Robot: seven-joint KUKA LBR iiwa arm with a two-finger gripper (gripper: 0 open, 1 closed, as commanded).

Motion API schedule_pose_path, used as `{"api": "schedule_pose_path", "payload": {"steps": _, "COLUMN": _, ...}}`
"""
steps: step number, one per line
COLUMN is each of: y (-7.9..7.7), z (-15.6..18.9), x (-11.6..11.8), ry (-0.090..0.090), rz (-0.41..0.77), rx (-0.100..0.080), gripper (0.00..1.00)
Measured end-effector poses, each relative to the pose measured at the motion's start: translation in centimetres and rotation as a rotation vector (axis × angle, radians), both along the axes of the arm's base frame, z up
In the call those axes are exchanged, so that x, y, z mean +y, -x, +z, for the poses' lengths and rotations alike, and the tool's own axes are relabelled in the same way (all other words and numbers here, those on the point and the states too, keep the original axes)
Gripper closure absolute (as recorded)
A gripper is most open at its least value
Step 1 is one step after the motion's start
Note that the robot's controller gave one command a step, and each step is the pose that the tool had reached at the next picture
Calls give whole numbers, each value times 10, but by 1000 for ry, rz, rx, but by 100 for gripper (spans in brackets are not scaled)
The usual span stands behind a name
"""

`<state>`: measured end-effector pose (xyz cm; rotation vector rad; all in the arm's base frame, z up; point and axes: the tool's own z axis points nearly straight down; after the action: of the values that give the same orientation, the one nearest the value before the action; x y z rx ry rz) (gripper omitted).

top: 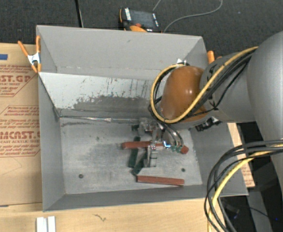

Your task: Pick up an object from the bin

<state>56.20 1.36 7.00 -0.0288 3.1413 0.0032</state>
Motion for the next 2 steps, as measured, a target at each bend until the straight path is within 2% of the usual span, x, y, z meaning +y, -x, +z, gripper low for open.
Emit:
{"api": "schedule_pose_path", "payload": {"steps": 1, "y": -1, "z": 3, "x": 0, "ry": 0, "rz": 0, "rx": 2, "gripper": 100}}
{"api": "schedule_pose_path", "payload": {"steps": 2, "y": -21, "z": 82, "x": 33, "ry": 0, "rz": 64, "rx": -11, "gripper": 100}}
